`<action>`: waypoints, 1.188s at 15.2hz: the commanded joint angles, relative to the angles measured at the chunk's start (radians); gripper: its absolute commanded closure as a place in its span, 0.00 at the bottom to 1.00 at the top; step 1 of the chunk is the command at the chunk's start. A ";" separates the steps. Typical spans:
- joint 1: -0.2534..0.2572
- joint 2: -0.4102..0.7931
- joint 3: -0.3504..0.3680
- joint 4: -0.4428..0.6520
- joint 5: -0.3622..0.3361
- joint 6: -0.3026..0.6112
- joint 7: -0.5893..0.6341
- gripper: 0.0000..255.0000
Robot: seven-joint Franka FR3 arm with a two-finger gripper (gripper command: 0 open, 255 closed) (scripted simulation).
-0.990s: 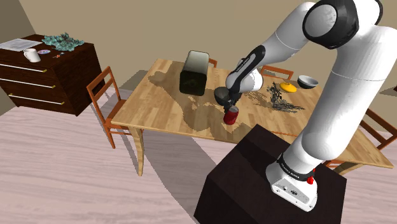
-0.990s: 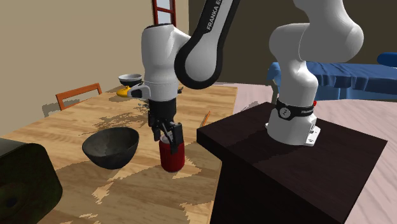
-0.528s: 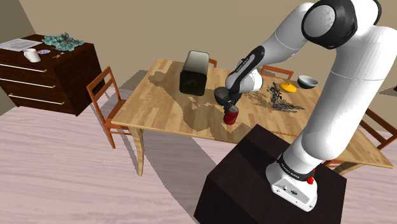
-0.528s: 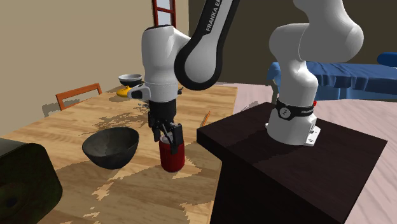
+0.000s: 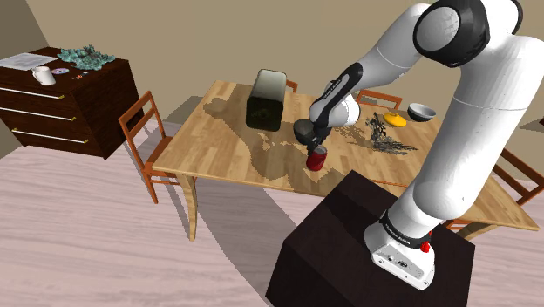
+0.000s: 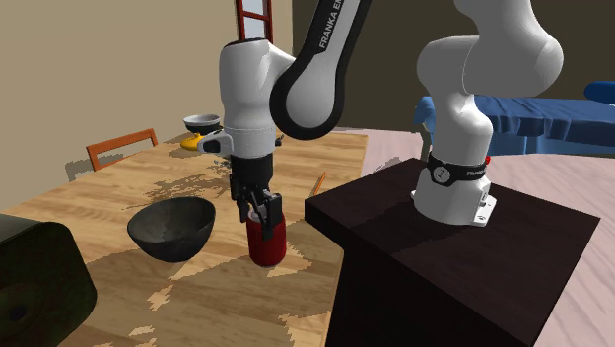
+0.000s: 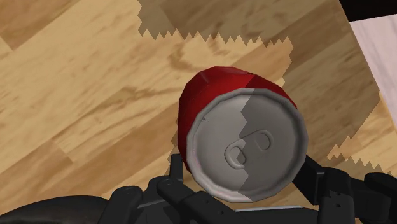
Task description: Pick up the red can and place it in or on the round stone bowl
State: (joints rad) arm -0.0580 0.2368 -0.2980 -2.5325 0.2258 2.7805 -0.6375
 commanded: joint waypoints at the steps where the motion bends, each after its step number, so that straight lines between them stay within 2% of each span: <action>1: 0.000 0.001 0.000 -0.001 0.000 0.000 0.000 1.00; 9: 0.031 -0.107 -0.050 -0.009 -0.100 -0.092 0.074 1.00; 18: 0.038 -0.237 -0.073 -0.001 -0.205 -0.220 0.150 1.00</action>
State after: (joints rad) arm -0.0195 0.0133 -0.3696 -2.5359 0.0306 2.5750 -0.4941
